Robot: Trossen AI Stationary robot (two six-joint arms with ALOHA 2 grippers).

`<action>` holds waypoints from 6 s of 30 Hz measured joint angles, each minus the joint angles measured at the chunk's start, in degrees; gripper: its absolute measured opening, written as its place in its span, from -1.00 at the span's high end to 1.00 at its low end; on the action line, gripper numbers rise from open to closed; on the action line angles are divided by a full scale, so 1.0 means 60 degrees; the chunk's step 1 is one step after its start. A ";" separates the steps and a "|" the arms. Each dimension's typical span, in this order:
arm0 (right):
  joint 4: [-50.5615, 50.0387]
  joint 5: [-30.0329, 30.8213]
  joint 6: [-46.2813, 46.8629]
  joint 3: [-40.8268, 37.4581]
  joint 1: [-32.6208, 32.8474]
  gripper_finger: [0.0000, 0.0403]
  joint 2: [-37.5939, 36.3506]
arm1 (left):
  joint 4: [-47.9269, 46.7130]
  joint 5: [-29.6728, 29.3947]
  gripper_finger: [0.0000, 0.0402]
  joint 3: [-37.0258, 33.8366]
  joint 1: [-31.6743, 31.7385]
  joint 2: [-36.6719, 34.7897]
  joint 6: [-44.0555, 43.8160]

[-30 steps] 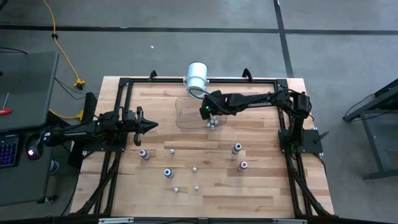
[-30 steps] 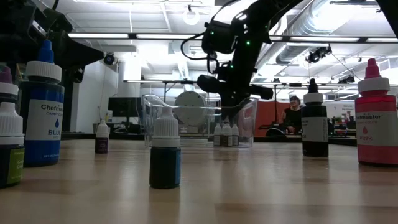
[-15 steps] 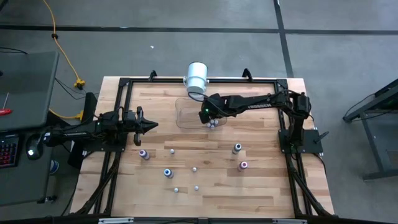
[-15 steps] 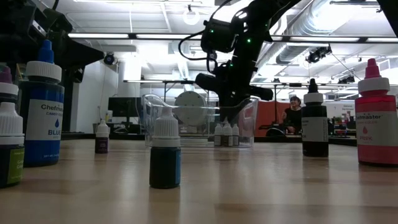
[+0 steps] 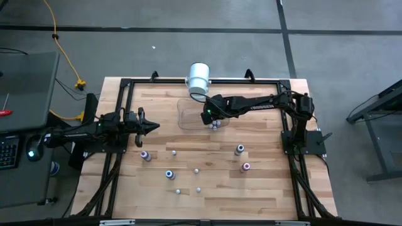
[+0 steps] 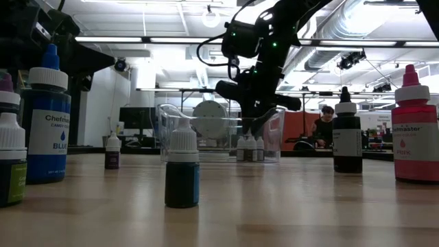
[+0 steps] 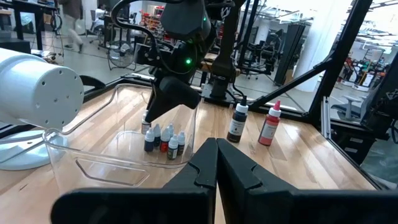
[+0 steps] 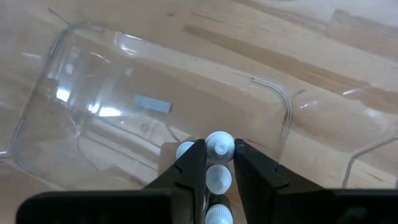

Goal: Pick & Place food coloring
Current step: Put the small orange food coloring bottle into the transparent bin, then put the small purple food coloring bottle into the transparent bin

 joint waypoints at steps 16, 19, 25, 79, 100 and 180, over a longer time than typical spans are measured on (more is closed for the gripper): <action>-0.0076 -0.0003 -0.0055 0.0000 0.0000 0.50 0.0000 | 0.0000 0.0000 1.00 0.0000 -0.0003 0.0000 0.0000; -0.0096 -0.0003 -0.0231 0.0060 0.0004 0.48 0.0001 | 0.0000 0.0000 1.00 0.0000 -0.0003 0.0000 0.0000; -0.0340 0.0055 -0.1252 0.0852 0.0000 0.48 0.0005 | 0.0000 -0.0001 1.00 0.0000 0.0000 0.0000 -0.0004; -0.1472 -0.3903 -0.8268 0.6962 0.3862 0.49 0.3180 | 0.0004 0.0000 1.00 0.0000 -0.0002 0.0004 0.0000; -0.1953 -0.2704 -0.9162 0.9515 0.3180 0.16 0.5647 | 0.0001 0.0000 1.00 0.0000 -0.0004 0.0003 -0.0002; -0.0849 -0.2783 -0.8186 0.8870 0.2962 0.65 0.6339 | 0.0003 0.0000 1.00 0.0000 -0.0002 0.0002 -0.0001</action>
